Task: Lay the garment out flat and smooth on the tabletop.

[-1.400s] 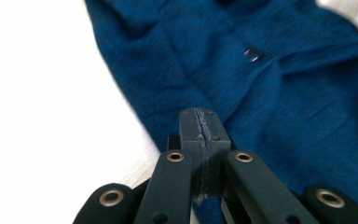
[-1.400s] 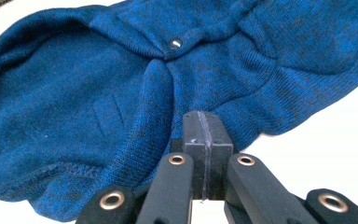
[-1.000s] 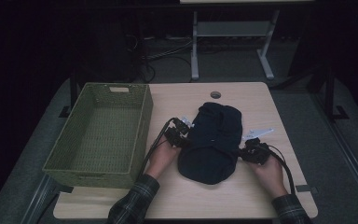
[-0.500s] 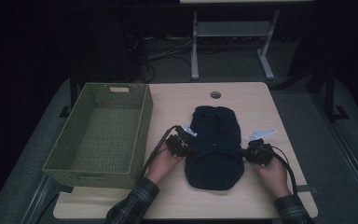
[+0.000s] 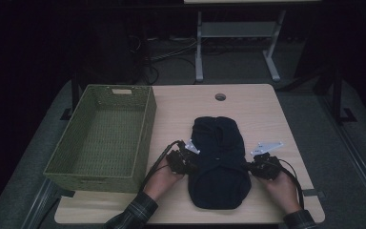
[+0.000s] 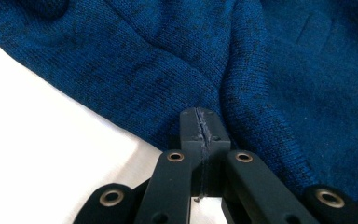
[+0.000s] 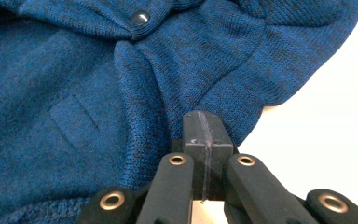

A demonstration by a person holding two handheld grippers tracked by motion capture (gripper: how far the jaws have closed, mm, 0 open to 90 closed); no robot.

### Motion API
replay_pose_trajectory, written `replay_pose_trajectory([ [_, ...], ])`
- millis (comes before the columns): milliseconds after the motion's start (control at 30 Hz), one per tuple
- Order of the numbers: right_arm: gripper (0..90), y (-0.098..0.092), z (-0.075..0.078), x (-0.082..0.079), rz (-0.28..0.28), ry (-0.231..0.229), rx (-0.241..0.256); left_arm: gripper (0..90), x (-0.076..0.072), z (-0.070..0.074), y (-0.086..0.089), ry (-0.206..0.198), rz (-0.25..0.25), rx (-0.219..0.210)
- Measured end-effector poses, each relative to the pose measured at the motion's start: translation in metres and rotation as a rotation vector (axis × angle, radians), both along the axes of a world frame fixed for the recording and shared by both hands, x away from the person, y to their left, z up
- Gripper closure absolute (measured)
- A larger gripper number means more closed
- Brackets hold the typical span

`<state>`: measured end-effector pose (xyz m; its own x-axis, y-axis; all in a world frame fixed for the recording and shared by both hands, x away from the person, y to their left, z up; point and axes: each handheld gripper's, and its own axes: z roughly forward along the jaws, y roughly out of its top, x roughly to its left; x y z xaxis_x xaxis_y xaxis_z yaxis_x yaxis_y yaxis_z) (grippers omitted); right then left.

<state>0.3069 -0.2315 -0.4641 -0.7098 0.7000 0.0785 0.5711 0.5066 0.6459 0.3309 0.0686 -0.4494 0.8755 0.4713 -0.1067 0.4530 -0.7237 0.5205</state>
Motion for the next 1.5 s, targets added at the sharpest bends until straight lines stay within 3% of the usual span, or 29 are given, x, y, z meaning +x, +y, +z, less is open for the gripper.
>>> replay_pose_trajectory([
  [267,90.0,0.001,0.001,-0.021,0.031,0.009,-0.001,90.0,-0.016,0.0,0.002,0.004,-0.018,-0.005],
  [467,89.8,0.0,0.002,-0.024,0.042,0.001,0.004,86.4,-0.012,0.001,0.004,0.024,-0.015,-0.024],
  [600,88.4,-0.003,0.007,-0.02,0.036,-0.009,0.024,80.4,-0.007,0.004,0.005,0.006,0.008,-0.029],
  [867,78.2,-0.01,0.02,0.005,0.012,-0.052,0.052,70.8,0.012,0.014,0.007,-0.03,0.05,-0.038],
  [1000,67.1,-0.013,0.027,0.022,0.0,-0.084,0.061,58.3,0.025,0.022,0.009,-0.052,0.058,-0.052],
  [1200,54.8,-0.012,0.031,0.042,0.003,-0.079,0.059,47.9,0.043,0.034,0.011,-0.082,0.087,-0.094],
  [1500,46.8,-0.011,0.041,0.068,-0.021,-0.077,0.066,38.8,0.071,0.048,0.01,-0.1,0.129,-0.158],
])
